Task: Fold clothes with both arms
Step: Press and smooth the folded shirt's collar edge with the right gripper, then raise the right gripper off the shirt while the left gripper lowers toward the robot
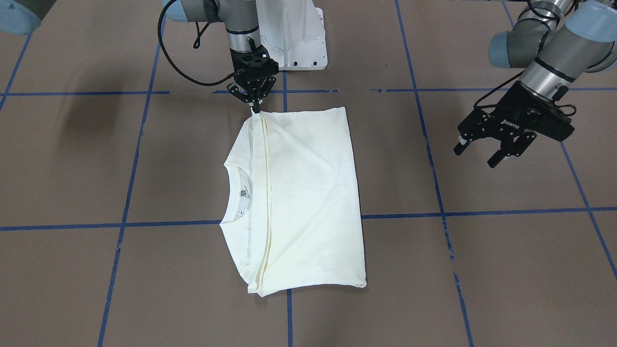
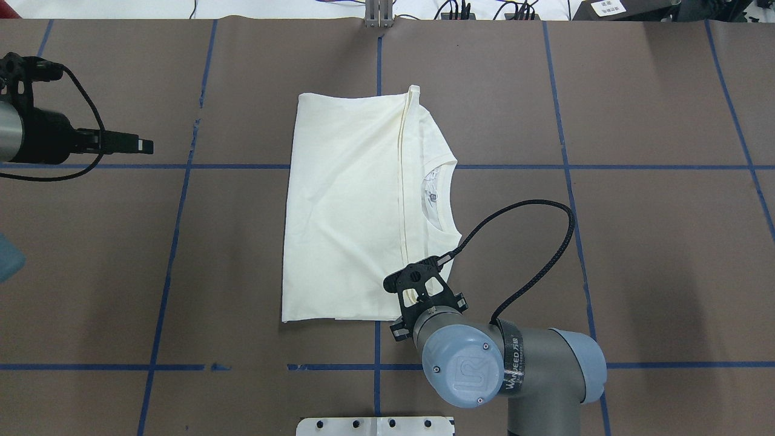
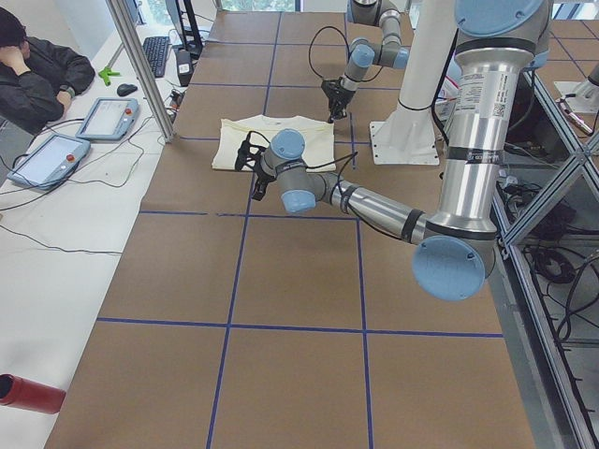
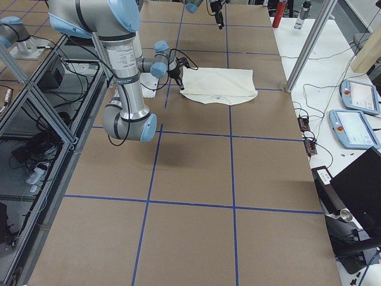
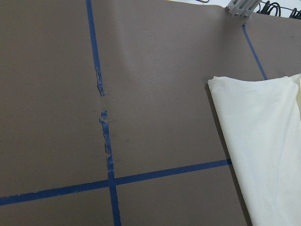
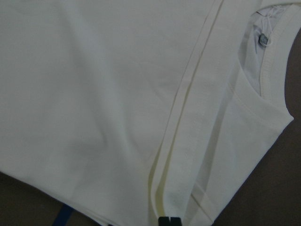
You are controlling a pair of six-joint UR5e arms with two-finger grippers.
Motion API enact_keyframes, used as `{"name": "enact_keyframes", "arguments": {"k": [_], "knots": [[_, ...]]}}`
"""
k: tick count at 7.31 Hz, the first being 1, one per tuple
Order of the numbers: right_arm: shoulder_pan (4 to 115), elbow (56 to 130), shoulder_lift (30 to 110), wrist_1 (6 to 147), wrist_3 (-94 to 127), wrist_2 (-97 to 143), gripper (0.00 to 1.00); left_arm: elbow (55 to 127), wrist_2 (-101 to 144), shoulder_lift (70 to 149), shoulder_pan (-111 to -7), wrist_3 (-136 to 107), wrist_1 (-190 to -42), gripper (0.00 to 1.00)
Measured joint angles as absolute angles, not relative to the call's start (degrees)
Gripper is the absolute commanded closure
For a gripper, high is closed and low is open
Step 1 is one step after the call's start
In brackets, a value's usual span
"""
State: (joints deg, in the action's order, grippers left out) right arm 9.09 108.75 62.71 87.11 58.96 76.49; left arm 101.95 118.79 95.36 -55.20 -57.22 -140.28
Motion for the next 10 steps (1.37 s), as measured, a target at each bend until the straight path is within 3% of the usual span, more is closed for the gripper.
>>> {"name": "enact_keyframes", "arguments": {"k": [3,5,6,7,10], "knots": [[9.91,110.42,63.92,87.1,59.89,76.46,1.0,101.95,118.83,95.36,-55.2,-57.22,-140.33,0.0],[10.15,114.68,69.87,87.0,64.5,76.52,1.0,101.95,118.75,95.36,-55.19,-57.2,-140.32,0.0],[9.83,115.84,72.1,86.93,69.0,76.47,0.71,101.95,118.7,95.36,-55.19,-57.14,-140.32,0.0],[9.15,116.26,73.1,86.92,73.02,76.42,0.01,101.93,118.67,95.36,-55.19,-57.08,-140.3,0.0],[8.65,116.97,72.74,85.8,77.38,76.86,0.0,101.94,118.71,95.36,-55.19,-57.04,-140.27,0.0]]}}
